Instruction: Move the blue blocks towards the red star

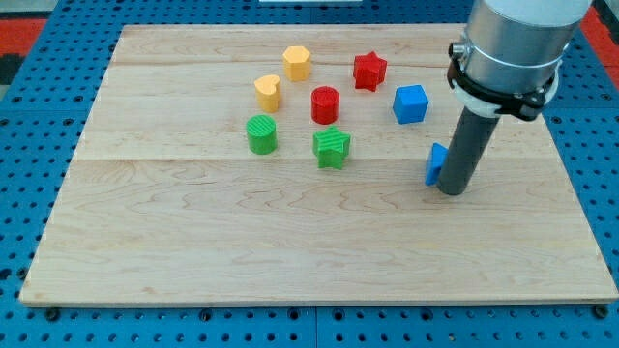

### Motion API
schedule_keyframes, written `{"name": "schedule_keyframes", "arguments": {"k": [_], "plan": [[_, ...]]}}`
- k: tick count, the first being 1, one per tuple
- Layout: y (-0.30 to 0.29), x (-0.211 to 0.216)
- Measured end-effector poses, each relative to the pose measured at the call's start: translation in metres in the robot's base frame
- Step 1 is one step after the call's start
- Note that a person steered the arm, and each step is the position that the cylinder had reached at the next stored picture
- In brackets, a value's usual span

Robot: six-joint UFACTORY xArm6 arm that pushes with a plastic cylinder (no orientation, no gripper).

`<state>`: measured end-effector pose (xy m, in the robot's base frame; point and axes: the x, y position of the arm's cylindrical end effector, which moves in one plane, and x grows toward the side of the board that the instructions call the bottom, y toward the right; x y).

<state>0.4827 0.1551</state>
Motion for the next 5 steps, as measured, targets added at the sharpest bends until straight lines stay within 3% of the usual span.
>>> {"name": "schedule_keyframes", "arguments": {"k": [2,3,5], "plan": [[-0.005,-0.03],[0.025,-0.032],[-0.04,-0.054]]}}
